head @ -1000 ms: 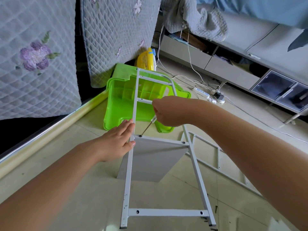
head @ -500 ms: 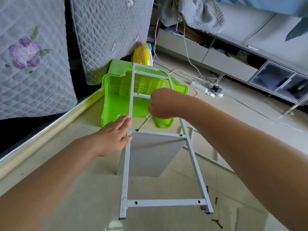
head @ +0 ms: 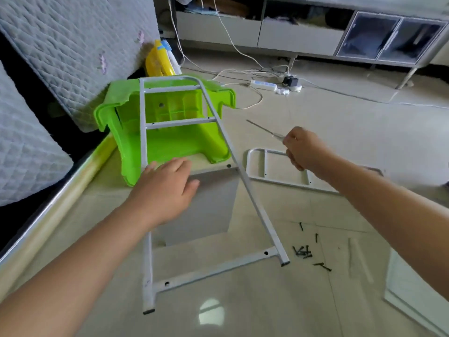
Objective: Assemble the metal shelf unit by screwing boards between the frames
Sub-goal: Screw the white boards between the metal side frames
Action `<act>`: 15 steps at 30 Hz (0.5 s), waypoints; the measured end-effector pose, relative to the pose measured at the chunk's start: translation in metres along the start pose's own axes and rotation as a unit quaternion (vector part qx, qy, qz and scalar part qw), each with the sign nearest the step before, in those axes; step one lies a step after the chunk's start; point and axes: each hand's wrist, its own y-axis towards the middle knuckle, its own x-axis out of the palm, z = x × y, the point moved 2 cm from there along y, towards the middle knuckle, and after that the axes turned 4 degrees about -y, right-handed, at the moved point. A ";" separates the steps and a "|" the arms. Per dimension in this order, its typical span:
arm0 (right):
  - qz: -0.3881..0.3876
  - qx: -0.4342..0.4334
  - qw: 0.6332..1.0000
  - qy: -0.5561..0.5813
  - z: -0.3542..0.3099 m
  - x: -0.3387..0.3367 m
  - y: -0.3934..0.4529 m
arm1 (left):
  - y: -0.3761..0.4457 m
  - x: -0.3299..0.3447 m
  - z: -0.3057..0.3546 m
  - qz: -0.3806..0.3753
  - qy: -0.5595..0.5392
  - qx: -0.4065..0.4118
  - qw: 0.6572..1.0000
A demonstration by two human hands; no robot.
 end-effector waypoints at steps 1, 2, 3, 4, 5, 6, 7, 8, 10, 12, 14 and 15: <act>-0.012 0.021 1.000 -0.006 0.019 0.009 0.002 | 0.006 0.002 0.015 0.006 -0.002 0.016 1.000; -0.028 0.036 0.999 -0.011 0.038 0.020 0.002 | 0.013 0.005 0.029 0.005 -0.007 0.022 1.000; -0.045 0.052 0.998 -0.014 0.055 0.033 0.003 | 0.020 0.009 0.042 -0.002 -0.011 0.015 1.000; -0.063 0.069 0.995 -0.015 0.071 0.048 0.002 | 0.027 0.012 0.052 -0.009 -0.016 0.002 1.000; -0.080 0.086 0.993 -0.019 0.087 0.064 0.001 | 0.034 0.015 0.061 -0.013 -0.020 -0.017 1.000; -0.097 0.099 0.990 -0.027 0.102 0.081 0.000 | 0.038 0.017 0.068 -0.013 -0.024 -0.038 0.999; -0.112 0.111 0.986 -0.045 0.115 0.097 -0.002 | 0.043 0.018 0.072 -0.007 -0.027 -0.060 0.998; -0.122 0.118 0.983 -0.068 0.127 0.112 -0.006 | 0.047 0.020 0.075 0.002 -0.034 -0.082 0.996; -0.123 0.115 0.979 -0.118 0.145 0.136 -0.016 | 0.052 0.022 0.081 0.021 -0.050 -0.118 0.992; -0.105 0.102 0.977 -0.154 0.161 0.154 -0.023 | 0.056 0.024 0.087 0.044 -0.078 -0.138 0.986; -0.092 0.106 0.976 -0.167 0.175 0.169 -0.028 | 0.060 0.026 0.094 0.059 -0.091 -0.136 0.985; -0.091 0.112 0.975 -0.171 0.180 0.174 -0.031 | 0.061 0.028 0.096 0.058 -0.082 -0.130 0.986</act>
